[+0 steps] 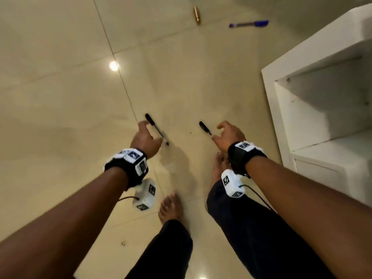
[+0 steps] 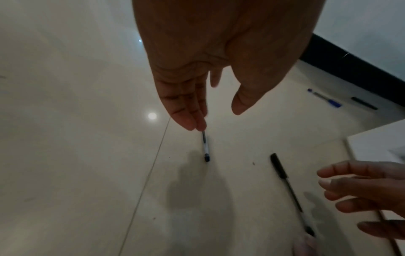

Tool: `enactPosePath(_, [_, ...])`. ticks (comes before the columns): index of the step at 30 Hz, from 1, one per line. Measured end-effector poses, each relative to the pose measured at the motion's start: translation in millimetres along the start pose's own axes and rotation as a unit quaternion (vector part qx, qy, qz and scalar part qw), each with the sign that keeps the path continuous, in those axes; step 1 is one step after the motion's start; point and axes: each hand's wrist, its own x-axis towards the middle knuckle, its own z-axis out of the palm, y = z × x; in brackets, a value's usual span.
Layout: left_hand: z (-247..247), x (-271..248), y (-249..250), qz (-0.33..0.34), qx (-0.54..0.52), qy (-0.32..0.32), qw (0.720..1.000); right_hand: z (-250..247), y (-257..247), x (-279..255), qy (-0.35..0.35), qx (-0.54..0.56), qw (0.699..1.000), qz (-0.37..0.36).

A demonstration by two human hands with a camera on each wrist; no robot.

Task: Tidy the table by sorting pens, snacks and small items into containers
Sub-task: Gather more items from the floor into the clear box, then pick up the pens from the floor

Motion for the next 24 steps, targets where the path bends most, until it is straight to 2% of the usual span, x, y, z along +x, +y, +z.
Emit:
enactPosePath(2, [15.6, 37.6, 2.3, -0.044, -0.008, 0.051, 0.998, 13.8, -0.8, 27.5, 0.002, -0.053, 0.998, -0.025])
enactPosePath(5, [32.3, 73.0, 6.3, -0.094, 0.001, 0.091, 0.991, 33.3, -1.1, 49.7, 0.019, -0.099, 0.993, -0.057])
enactPosePath(9, [43.7, 84.4, 15.0, -0.062, -0.005, 0.121, 0.991, 45.0, 3.7, 48.7, 0.041, -0.089, 0.989, -0.107])
enactPosePath(11, [45.3, 70.3, 22.0, -0.004, -0.026, 0.112, 0.993, 36.6, 4.3, 39.9, 0.029, -0.023, 0.993, -0.114])
enactPosePath(13, [41.4, 48.5, 34.3, 0.098, -0.051, 0.100, 0.989, 21.3, -3.8, 30.4, 0.045, 0.094, 0.990, -0.093])
enactPosePath(16, [31.2, 14.0, 59.7, 0.182, -0.064, 0.053, 0.980, -4.9, -22.9, 9.1, 0.072, 0.235, 0.967, -0.067])
enactPosePath(18, [18.0, -4.8, 88.8, 0.184, -0.110, 0.033, 0.976, -27.8, -38.2, -6.1, 0.077, 0.298, 0.949, -0.066])
enactPosePath(21, [-1.9, -26.3, 135.7, 0.148, -0.210, -0.005, 0.967, -62.7, -63.0, -29.2, 0.067, 0.373, 0.923, -0.064])
enactPosePath(24, [-21.4, -40.3, 181.4, 0.121, -0.258, -0.006, 0.959, -95.0, -87.0, -49.8, 0.056, 0.405, 0.909, -0.082])
